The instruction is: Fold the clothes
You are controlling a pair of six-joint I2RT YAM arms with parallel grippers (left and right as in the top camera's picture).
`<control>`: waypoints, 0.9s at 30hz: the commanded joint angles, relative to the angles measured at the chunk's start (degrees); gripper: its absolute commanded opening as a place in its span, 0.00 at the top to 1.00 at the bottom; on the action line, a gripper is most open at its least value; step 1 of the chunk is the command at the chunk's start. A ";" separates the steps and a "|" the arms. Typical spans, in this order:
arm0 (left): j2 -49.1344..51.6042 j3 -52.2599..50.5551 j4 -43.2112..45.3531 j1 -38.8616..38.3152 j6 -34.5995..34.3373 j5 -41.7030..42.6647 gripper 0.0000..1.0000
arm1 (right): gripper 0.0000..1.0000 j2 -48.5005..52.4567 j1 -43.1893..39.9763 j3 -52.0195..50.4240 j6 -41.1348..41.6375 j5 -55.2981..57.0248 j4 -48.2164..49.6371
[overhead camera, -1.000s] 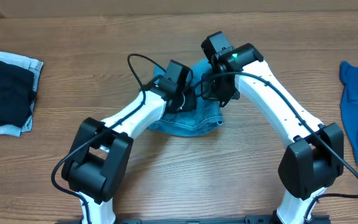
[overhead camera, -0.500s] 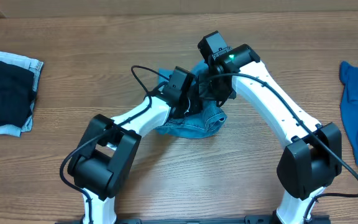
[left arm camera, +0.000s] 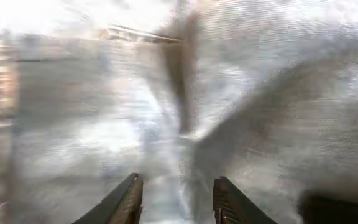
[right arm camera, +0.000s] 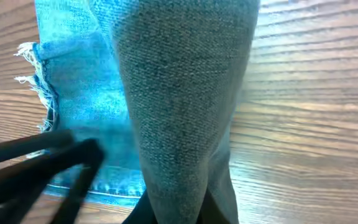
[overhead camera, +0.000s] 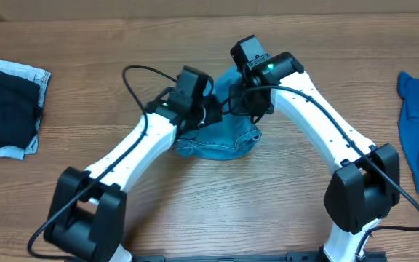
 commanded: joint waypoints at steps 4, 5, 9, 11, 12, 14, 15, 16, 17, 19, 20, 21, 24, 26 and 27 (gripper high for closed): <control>-6.49 -0.42 -8.22 5.53 3.39 -10.82 0.59 | 0.96 2.29 2.95 2.12 0.39 -1.33 3.82; -6.54 -0.42 -9.55 6.51 4.37 -11.65 0.59 | 0.96 3.17 3.54 2.12 0.42 -1.33 4.20; -5.42 -0.74 -15.98 10.73 4.52 -16.81 0.61 | 0.96 5.25 5.25 2.12 1.77 -1.11 5.05; -4.87 -2.14 -15.72 12.87 4.74 -16.61 0.62 | 0.96 5.25 5.40 2.12 1.77 -1.14 6.05; -4.50 -3.65 -14.32 13.77 5.49 -16.65 0.62 | 0.96 5.27 5.40 2.12 1.88 -1.16 6.43; -3.48 -6.16 -11.78 14.93 5.49 -14.40 0.63 | 0.96 5.40 5.53 2.12 1.90 -1.31 7.32; -2.54 -7.48 -9.97 15.06 5.70 -13.27 0.63 | 0.96 5.42 5.70 2.12 1.90 -1.33 7.80; -1.57 -8.37 -8.37 15.15 5.68 -12.11 0.63 | 0.96 5.42 5.81 2.12 1.90 -1.33 8.17; -0.48 -8.87 -7.06 15.15 5.70 -10.23 0.66 | 0.96 5.42 5.88 2.12 1.90 -1.36 8.79; 2.49 -9.01 -5.27 15.15 5.77 -7.52 0.67 | 0.96 5.42 6.34 2.12 1.90 -1.75 10.32; 4.00 -9.01 -4.44 15.15 5.81 -5.92 0.68 | 0.96 5.57 6.71 2.12 1.90 -2.25 11.37; 5.20 -9.01 -4.28 15.15 5.79 -5.49 0.68 | 0.96 5.75 7.13 2.12 1.92 -2.43 12.11; 6.54 -9.01 -4.59 15.13 5.84 -5.14 0.68 | 0.95 7.87 8.70 2.12 3.45 -2.45 13.57; 6.54 -9.01 -4.61 15.08 5.84 -5.11 0.68 | 0.95 9.55 9.49 2.12 3.58 -2.45 14.23; 6.54 -9.01 -4.61 15.08 5.84 -5.14 0.69 | 0.95 10.25 9.97 2.12 3.67 -2.47 14.88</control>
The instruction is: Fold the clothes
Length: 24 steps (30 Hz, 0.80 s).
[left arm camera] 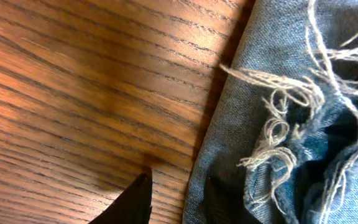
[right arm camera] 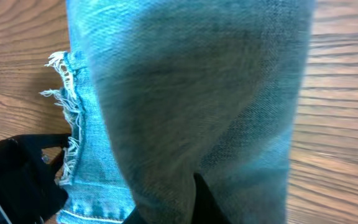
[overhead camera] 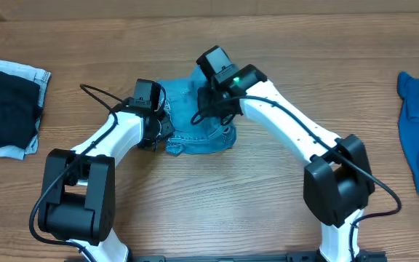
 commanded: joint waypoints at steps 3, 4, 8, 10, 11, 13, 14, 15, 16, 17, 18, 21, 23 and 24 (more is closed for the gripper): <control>1.22 -0.55 -0.31 -0.15 1.73 2.19 0.68 | 0.95 5.31 3.58 1.22 1.25 -2.54 4.79; 1.22 -0.55 -0.55 -0.15 1.81 2.36 0.69 | 0.95 5.68 3.98 1.22 1.27 -2.78 6.19; 1.22 -0.55 -1.60 -0.46 2.43 2.34 0.69 | 0.74 5.90 5.14 1.22 1.46 -4.28 11.37; 1.22 -0.55 -1.60 -0.52 2.40 2.38 0.69 | 0.68 5.90 5.70 1.22 1.44 -5.14 13.16; 1.22 -0.55 -1.57 -0.52 2.40 2.69 0.69 | 0.55 5.90 5.99 1.22 1.46 -6.01 13.90; 1.22 -0.55 -1.57 -0.52 2.40 2.75 0.69 | 0.48 5.90 6.43 1.22 1.46 -7.26 14.32; 1.22 -0.55 -1.60 -0.52 2.40 2.75 0.69 | 0.48 5.90 6.69 1.22 1.49 -8.11 14.36; 1.22 -0.55 -1.55 -0.52 2.40 2.99 0.69 | 0.49 5.90 7.02 1.22 1.46 -9.09 14.53; 1.22 -0.55 -1.55 -0.52 2.40 2.99 0.69 | 0.61 5.90 7.34 1.22 1.44 -10.10 14.82; 1.22 -0.55 -1.57 -0.52 2.40 3.06 0.69 | 0.68 5.90 7.69 1.22 1.44 -10.91 14.91; 1.22 -0.55 -1.60 -0.52 2.40 3.15 0.69 | 0.73 5.90 7.91 1.22 1.42 -11.13 14.84; 1.11 -0.52 -1.92 -0.52 2.84 3.15 0.70 | 0.75 5.77 8.04 1.29 0.87 -11.13 13.60; 0.37 -0.44 -2.27 -0.44 3.54 3.15 0.71 | 0.68 4.98 7.21 1.42 -1.03 -11.13 12.92; -0.48 -0.37 -2.49 -0.39 4.02 3.15 0.71 | 0.63 4.20 6.75 1.51 -1.73 -11.13 12.68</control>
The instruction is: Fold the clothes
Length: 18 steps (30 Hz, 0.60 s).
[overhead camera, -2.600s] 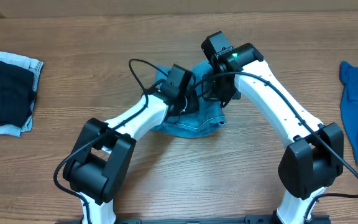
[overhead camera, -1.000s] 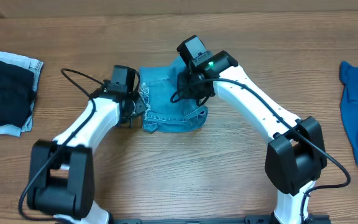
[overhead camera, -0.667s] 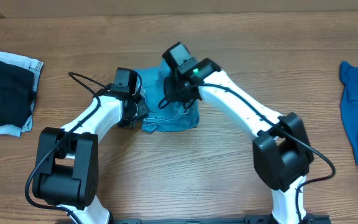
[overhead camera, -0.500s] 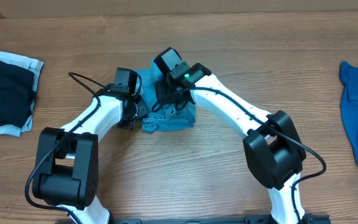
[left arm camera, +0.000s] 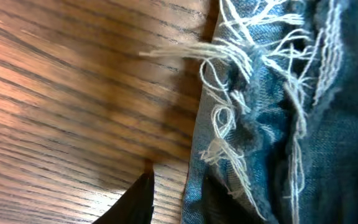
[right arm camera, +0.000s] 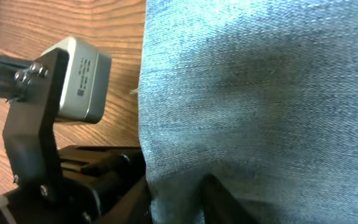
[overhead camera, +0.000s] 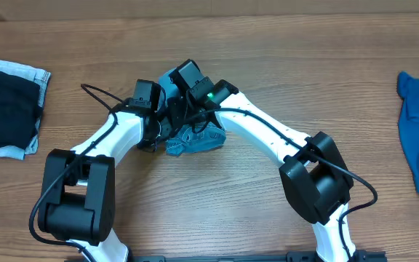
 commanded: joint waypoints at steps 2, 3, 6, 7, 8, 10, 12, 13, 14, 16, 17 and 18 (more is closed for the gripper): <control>-3.43 -0.42 -1.51 -0.39 3.63 2.97 0.71 | 0.58 -3.10 -0.24 1.97 -4.79 -3.61 -1.14; -5.14 -0.42 -1.73 -0.39 4.28 2.95 0.70 | 0.55 -4.70 -0.48 2.10 -6.10 -3.61 -1.49; -10.34 -0.42 -3.26 -0.39 5.35 2.54 0.68 | 0.49 -9.92 -1.09 2.23 -7.50 -3.61 -2.62; -11.87 -0.42 -3.80 -0.39 5.77 2.56 0.67 | 0.49 -11.58 -1.29 2.23 -7.52 -3.54 -3.19; -13.03 -0.42 -4.35 -0.39 5.97 2.56 0.67 | 0.49 -12.98 -1.51 2.23 -7.48 -3.10 -3.96; -15.85 -0.42 -5.16 -0.39 6.51 2.60 0.67 | 0.55 -16.00 -2.38 2.23 -7.41 0.17 -6.86; -18.38 -0.42 -5.14 -0.39 7.23 2.73 0.66 | 0.64 -16.90 -3.91 2.23 -7.15 2.49 -10.03; -19.26 -0.42 -5.14 -0.39 7.48 2.78 0.65 | 0.68 -16.90 -4.72 2.21 -6.80 3.17 -11.58; -20.31 -0.42 -5.05 -0.39 8.44 2.75 0.64 | 0.72 -16.61 -6.14 2.08 -6.16 4.48 -13.92; -21.53 -0.42 -4.92 -0.39 10.23 2.51 0.62 | 0.73 -16.02 -8.92 1.44 -5.31 8.07 -15.96; -21.62 -0.42 -4.94 -0.39 10.43 2.38 0.62 | 0.73 -15.58 -11.30 0.48 -5.31 8.94 -15.67; -21.55 -0.42 -4.96 -0.39 10.43 2.32 0.62 | 0.74 -15.02 -13.53 -0.50 -5.22 8.41 -15.17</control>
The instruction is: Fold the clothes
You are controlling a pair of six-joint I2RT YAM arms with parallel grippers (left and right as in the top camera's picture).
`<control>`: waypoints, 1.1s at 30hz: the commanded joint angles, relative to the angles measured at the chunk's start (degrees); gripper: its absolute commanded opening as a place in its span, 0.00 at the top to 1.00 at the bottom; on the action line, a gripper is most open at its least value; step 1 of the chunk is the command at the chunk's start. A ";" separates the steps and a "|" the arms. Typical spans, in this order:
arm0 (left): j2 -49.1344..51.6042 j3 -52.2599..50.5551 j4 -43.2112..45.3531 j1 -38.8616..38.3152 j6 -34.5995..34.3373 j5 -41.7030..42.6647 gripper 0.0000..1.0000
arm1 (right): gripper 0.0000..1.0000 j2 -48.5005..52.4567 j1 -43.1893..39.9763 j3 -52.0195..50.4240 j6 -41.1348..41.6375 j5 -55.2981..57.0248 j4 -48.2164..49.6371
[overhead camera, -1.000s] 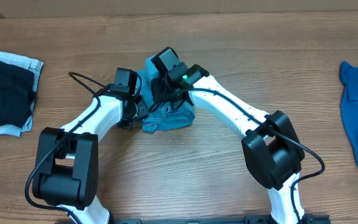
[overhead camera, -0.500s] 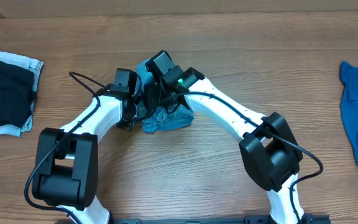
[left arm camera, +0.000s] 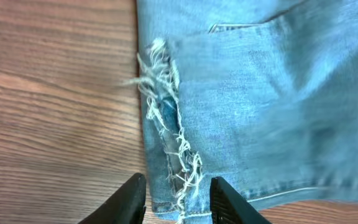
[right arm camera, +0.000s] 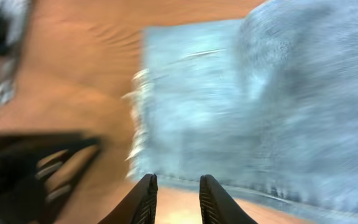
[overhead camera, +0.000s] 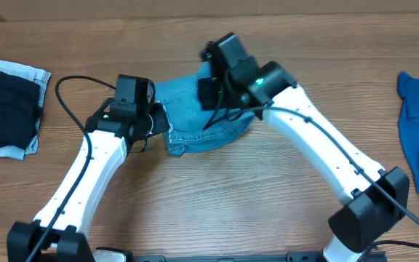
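Observation:
A pair of light-blue denim shorts lies folded on the wooden table, its frayed hem turned to the left. My left gripper hovers open just over that hem, with nothing between its fingers; from overhead it sits at the shorts' left edge. My right gripper is open too, raised over the denim near its front seam, in a blurred view. Overhead it hangs above the middle of the shorts.
A dark garment on a pale one lies at the far left edge. A crumpled blue garment lies at the far right edge. Bare wood runs along the front of the table.
My right gripper held the denim down at the left edge beside my left gripper. Now it is open and raised further right, the left has backed off the hem, and the shorts lie flat.
Both grippers were up in the bunched denim at mid-table. Then my left gripper was low at the frayed left hem while my right held a fold further left, then right beside the left gripper. Now both are open and the shorts lie folded.

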 commanded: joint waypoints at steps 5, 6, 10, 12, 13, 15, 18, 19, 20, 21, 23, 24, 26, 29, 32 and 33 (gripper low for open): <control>-1.07 -0.37 0.02 -0.35 3.52 -2.89 0.60 | 0.21 7.67 -15.91 -3.78 -1.31 -3.37 -0.28; -0.81 -0.37 0.02 -0.35 3.67 -2.89 0.59 | 0.18 8.96 -17.86 -3.78 -3.21 -6.01 -0.35; 2.16 -0.42 -0.42 -0.35 3.65 -2.84 0.59 | 0.16 12.37 -24.70 -3.78 -9.25 -15.69 -1.05; 4.50 -0.42 -0.07 -0.37 3.65 -2.78 0.59 | 0.16 13.51 -27.15 -3.96 -11.13 -17.05 -1.44; 5.53 -0.42 0.46 -0.39 3.65 -2.54 0.60 | 0.14 13.73 -27.74 -4.09 -11.96 -17.09 -1.55; 8.28 -0.42 2.47 -0.50 3.63 -0.85 0.60 | 0.10 13.88 -28.61 -5.27 -14.03 -17.00 -0.92; 11.41 -0.42 4.48 -0.50 3.58 -0.44 0.60 | 0.07 13.92 -29.20 -8.17 -14.82 -17.09 1.22; 12.17 -0.42 4.83 -0.50 3.58 -0.42 0.60 | 0.07 13.92 -29.24 -9.40 -14.80 -17.25 2.21; 12.85 -0.42 5.07 -0.50 3.61 -0.42 0.60 | 0.07 13.92 -29.24 -10.78 -14.86 -18.32 3.39; 13.40 -0.42 5.38 -0.50 3.63 -0.44 0.60 | 0.07 13.92 -29.22 -12.35 -15.41 -20.48 4.83; 14.16 -0.42 6.34 -0.50 3.63 -0.22 0.60 | 0.07 13.92 -29.05 -15.74 -15.98 -23.74 8.87; 14.16 -0.42 6.60 -0.50 3.63 -0.11 0.59 | 0.07 13.92 -29.05 -16.70 -15.87 -24.72 10.16; 14.16 -0.42 7.80 -0.50 3.63 0.68 0.59 | 0.07 13.92 -28.89 -19.61 -15.82 -28.26 14.36; 14.16 -0.42 8.96 -0.50 3.58 1.25 0.59 | 0.08 14.14 -28.72 -22.60 -14.32 -30.88 18.97; 14.16 -0.42 9.25 -0.55 3.61 1.27 0.59 | 0.11 14.14 -28.22 -23.65 -14.34 -34.29 21.53; 14.16 -0.42 9.18 -0.57 3.58 1.27 0.59 | 0.14 14.14 -27.91 -23.65 -14.34 -35.34 22.34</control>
